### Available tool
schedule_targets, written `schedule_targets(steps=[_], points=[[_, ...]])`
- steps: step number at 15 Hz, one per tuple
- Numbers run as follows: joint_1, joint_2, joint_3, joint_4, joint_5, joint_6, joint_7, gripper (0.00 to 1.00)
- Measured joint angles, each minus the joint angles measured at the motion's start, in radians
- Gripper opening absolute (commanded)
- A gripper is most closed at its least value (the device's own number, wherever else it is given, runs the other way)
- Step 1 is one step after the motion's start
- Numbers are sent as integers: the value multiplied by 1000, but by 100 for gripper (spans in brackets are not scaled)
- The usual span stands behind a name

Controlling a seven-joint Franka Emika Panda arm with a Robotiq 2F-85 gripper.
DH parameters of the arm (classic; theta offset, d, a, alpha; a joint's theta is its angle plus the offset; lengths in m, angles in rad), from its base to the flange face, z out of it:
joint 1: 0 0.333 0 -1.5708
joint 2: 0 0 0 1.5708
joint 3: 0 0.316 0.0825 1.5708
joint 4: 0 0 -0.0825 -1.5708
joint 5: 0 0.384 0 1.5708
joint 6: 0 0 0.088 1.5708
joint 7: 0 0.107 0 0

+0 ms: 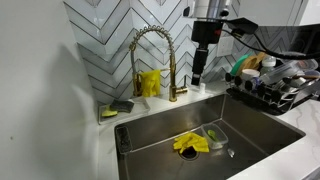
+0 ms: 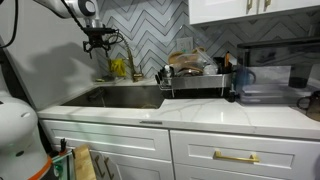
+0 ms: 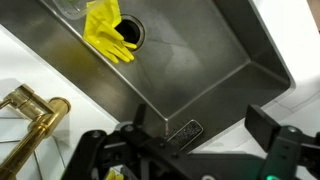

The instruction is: Pick up a green sponge on the left of the tap and put it in the sponge holder on the left side of the sink

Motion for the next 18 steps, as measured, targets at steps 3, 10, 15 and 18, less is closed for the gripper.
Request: schedule_targets(steps=[3, 10, 15, 18], points=[[0, 17, 13, 18, -1, -2, 0, 100], [117, 257, 167, 241, -42, -79, -21, 100], [172, 387, 183, 361, -106, -127, -58, 100], [170, 392, 183, 375, -107, -132, -64, 100]])
